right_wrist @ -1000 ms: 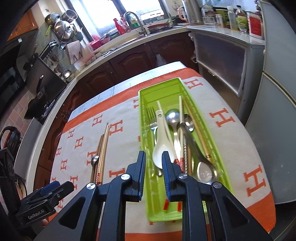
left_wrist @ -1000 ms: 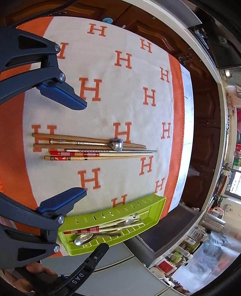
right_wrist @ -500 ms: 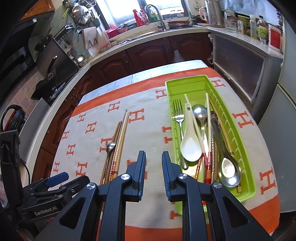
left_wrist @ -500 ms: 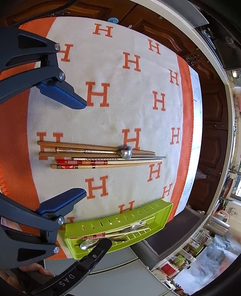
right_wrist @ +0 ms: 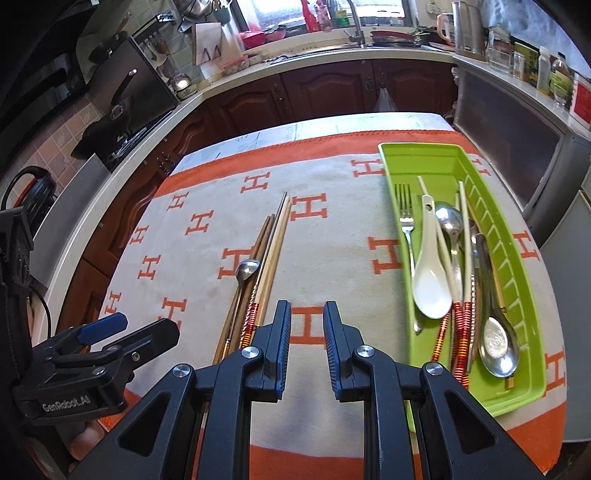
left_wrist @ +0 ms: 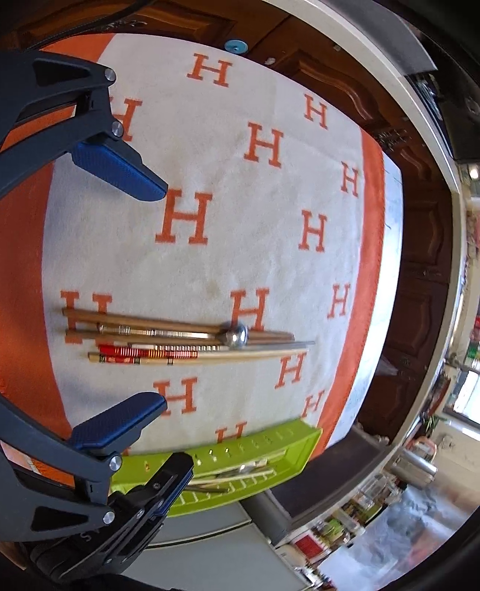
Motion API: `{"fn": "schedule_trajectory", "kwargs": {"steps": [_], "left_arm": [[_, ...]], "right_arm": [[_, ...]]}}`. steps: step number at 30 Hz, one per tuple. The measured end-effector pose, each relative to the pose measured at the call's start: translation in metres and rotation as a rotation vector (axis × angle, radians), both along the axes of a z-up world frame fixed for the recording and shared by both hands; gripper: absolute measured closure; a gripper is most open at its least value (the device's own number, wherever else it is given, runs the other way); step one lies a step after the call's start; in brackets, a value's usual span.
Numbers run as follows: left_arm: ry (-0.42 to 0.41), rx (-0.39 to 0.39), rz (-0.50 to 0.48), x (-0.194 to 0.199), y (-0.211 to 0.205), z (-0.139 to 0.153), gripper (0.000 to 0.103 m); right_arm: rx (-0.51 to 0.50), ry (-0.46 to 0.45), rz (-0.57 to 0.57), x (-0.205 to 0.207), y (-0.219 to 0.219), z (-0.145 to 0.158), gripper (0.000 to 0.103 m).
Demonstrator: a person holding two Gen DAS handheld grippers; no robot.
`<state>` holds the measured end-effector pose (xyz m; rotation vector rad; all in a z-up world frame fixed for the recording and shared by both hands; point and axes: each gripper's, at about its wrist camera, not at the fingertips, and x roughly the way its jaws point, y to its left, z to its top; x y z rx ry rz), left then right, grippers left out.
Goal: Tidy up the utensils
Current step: 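Move both grippers back over the remaining chopsticks, then grasp a wooden chopstick with the right gripper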
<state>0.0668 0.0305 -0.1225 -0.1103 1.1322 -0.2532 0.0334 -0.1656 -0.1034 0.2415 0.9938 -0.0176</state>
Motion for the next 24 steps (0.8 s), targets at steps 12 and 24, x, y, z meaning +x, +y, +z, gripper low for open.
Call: {"fn": "schedule_trajectory", "kwargs": {"steps": [12, 24], "left_arm": [[0.031, 0.100, 0.059, 0.014, 0.027, -0.035, 0.025], [0.056, 0.065, 0.035, 0.020, 0.031, -0.047, 0.040]], "right_arm": [[0.056, 0.113, 0.049, 0.048, 0.028, -0.054, 0.085], [-0.008, 0.142, 0.022, 0.074, 0.041, -0.085, 0.085]]}}
